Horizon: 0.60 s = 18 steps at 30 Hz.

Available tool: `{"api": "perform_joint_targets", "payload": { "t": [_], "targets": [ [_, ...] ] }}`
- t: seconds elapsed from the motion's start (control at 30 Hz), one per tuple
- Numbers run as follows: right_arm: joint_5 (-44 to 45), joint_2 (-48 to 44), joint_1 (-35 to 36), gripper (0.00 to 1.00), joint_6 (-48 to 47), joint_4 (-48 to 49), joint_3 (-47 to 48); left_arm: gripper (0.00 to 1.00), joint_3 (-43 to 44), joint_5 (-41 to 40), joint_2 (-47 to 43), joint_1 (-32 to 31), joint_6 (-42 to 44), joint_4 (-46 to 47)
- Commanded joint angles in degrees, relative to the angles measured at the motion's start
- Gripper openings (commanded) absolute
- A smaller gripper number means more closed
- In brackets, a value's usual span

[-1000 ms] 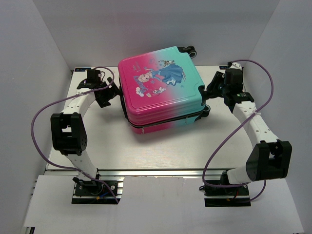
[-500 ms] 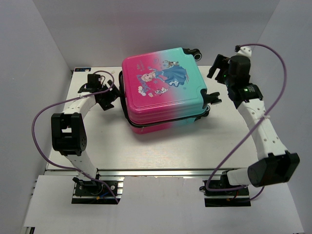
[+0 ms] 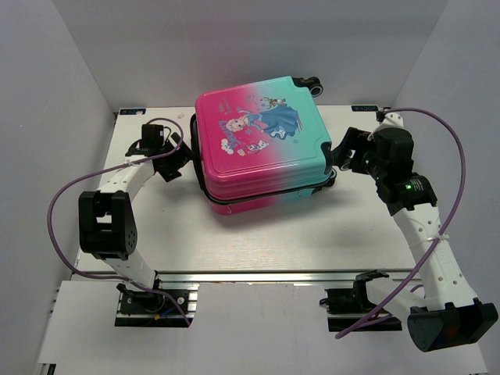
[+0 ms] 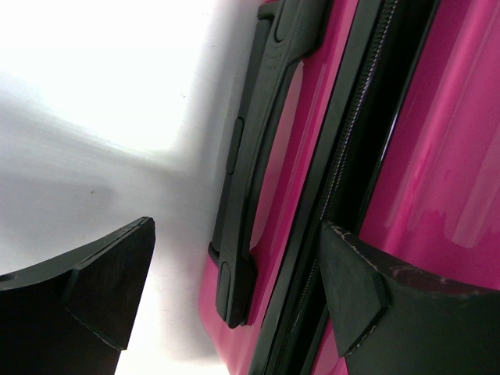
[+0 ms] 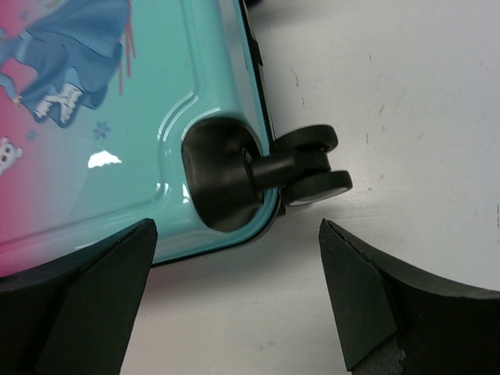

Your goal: Pack the luggage

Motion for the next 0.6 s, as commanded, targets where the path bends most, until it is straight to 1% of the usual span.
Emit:
{"api": "perform_joint_targets", "payload": {
  "t": [0.0, 0.07, 0.17, 0.2, 0.23, 0.33, 0.37, 0.43, 0.57],
  "targets": [
    [1.8, -0.4, 0.1, 0.89, 0.8, -2.4, 0.0, 0.93, -3.5, -8.1, -3.6, 1.6, 1.2, -7.9],
    [0.9, -1.1, 0.0, 0.89, 0.9, -1.8, -1.1, 0.95, -4.6, -11.3, -6.6, 1.6, 1.1, -8.3],
    [0.3, -1.5, 0.0, 0.89, 0.8, -0.9, -1.7, 0.98, -4.9, -12.4, -9.7, 2.6, 0.9, -8.3],
    [0.1, -1.4, -0.1, 0.89, 0.7, -0.9, -1.7, 0.98, -5.3, -12.0, -10.2, 2.6, 1.0, -7.7],
    [-0.2, -1.1, 0.0, 0.89, 0.5, -1.0, -1.5, 0.98, -5.6, -11.2, -10.6, 2.6, 1.3, -5.1],
    [-1.4, -0.6, 0.1, 0.89, 0.3, -1.2, -1.8, 0.98, -4.2, -10.1, -8.6, 2.6, 3.4, -4.1],
    [-2.0, -0.5, -0.1, 0.89, 0.2, -1.4, -1.9, 0.98, -4.0, -6.7, -8.3, 2.6, 5.6, -3.1],
    [-1.9, -0.3, 0.0, 0.89, -0.1, -1.7, -2.2, 0.98, -4.2, -3.2, -7.4, 2.6, 7.7, 0.3],
    [-0.6, -0.5, 0.0, 0.89, -0.3, -2.8, -2.8, 0.98, -3.8, -0.9, -4.8, 1.4, 9.8, 1.6]
  ]
}}
